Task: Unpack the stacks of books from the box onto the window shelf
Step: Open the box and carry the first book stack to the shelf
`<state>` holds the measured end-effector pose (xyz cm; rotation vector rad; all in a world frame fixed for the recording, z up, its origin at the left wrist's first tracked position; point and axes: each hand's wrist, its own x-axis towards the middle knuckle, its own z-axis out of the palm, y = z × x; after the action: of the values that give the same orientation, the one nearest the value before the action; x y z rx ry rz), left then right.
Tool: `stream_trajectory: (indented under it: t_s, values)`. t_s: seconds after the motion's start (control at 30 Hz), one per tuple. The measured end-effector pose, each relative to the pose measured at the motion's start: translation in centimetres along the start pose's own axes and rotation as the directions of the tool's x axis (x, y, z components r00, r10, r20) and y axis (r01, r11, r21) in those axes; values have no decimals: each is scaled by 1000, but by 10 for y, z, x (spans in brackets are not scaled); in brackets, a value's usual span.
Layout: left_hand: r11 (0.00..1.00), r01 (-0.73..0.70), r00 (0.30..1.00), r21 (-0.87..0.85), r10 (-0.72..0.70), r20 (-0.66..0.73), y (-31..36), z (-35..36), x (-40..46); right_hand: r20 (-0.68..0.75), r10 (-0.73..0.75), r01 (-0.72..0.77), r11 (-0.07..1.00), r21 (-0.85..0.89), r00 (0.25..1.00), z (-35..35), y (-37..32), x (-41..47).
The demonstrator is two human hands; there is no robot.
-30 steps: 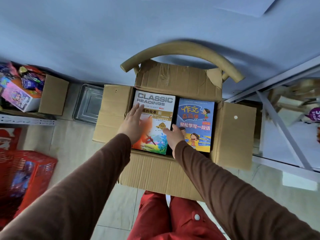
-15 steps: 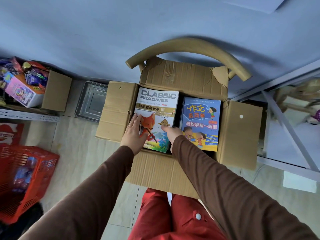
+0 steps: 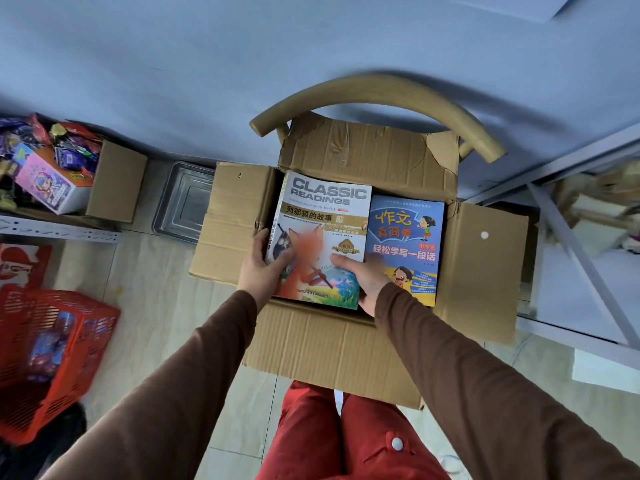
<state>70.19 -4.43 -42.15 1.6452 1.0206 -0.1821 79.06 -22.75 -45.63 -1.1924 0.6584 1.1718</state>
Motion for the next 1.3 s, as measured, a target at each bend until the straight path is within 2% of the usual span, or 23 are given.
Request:
stream_trajectory:
  t_s: [0.1, 0.17, 0.23, 0.3, 0.33, 0.47, 0.6, 0.77, 0.93, 1.1, 1.3]
  values:
    - [966, 164, 984, -199, -147, 99, 8, 6, 5, 53, 5, -7, 999, 39, 999, -12, -5, -9]
    - [914, 302, 948, -271, -256, 190, 11, 4, 13, 69, 25, -28, 999, 40, 997, -14, -8, -12]
    - [882, 413, 886, -226, -331, 325, 12, 0, 13, 63, 35, -37, 999, 26, 997, -17, -8, -15]
    - [893, 416, 855, -175, -318, 410, 12, -2, 9, 70, 30, -32, 999, 25, 997, -19, -9, -17]
    - [895, 402, 861, -193, -299, 411, 12, -3, 7, 71, 30, -31, 999, 20, 997, -19, -10, -19]
    - [864, 364, 911, -349, -252, 326, 12, -1, -8, 55, 9, -7, 999, -35, 998, -14, -11, -27]
    - [840, 334, 935, -427, -238, 265, 21, -13, -36, 52, -48, 56, 987, -152, 997, 2, -21, -46]
    - [768, 255, 967, -587, -194, 167, 41, -55, -88, 167, -162, 210, 919, -334, 973, 55, -43, -95]
    - [710, 63, 995, -701, -103, -15, 45, -127, -152, 307, -177, 298, 861, -412, 935, 136, -40, -152]
    - [633, -131, 971, -763, -74, -229, 11, -219, -231, 449, -212, 432, 768, -472, 868, 238, 10, -213]
    - [564, -336, 875, -755, -109, -471, -82, -333, -362, 635, -117, 512, 709, -484, 763, 353, 144, -302]
